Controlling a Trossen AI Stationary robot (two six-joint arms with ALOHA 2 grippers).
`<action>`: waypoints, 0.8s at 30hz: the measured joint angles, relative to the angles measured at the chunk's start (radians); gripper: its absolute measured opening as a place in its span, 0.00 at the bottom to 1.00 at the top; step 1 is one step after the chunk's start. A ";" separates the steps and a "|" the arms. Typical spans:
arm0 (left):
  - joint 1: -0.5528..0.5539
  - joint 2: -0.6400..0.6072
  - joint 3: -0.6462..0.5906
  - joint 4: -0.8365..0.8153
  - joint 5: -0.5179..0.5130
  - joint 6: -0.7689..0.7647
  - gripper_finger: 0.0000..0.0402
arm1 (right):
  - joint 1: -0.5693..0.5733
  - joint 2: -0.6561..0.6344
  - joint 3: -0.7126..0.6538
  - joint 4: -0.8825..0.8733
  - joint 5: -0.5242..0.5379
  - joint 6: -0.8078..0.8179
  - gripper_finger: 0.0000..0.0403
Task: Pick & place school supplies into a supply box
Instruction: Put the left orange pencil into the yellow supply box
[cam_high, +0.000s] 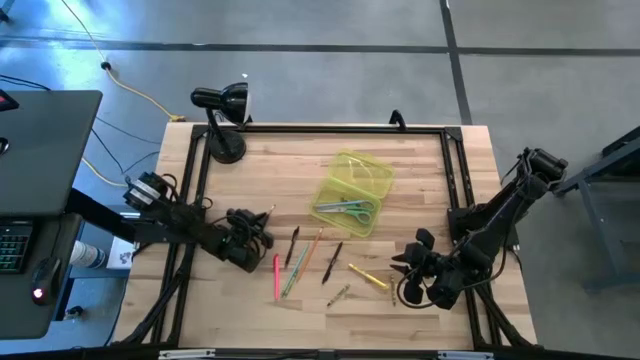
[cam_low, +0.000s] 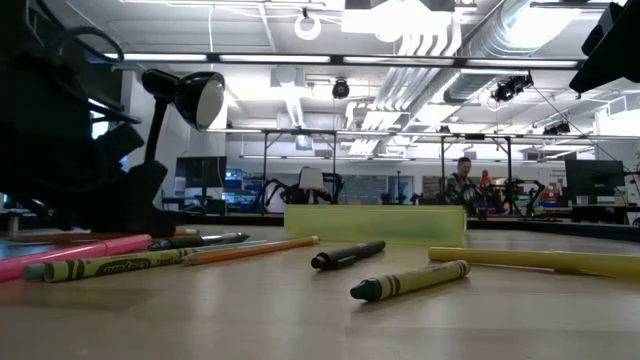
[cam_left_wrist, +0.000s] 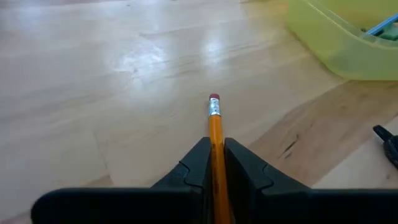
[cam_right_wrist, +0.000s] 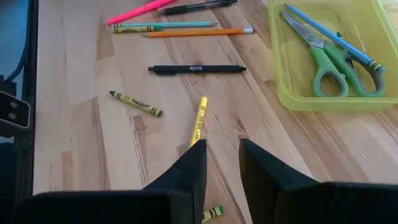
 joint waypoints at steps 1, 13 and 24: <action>0.005 0.000 -0.001 -0.001 0.005 0.007 0.20 | 0.000 0.000 0.000 0.000 0.000 0.000 0.18; 0.011 0.001 -0.001 0.028 0.004 0.014 0.07 | 0.000 0.000 0.000 0.000 0.000 -0.004 0.18; 0.012 -0.020 0.090 0.133 -0.093 0.312 0.07 | 0.000 0.000 0.000 0.003 -0.001 -0.004 0.18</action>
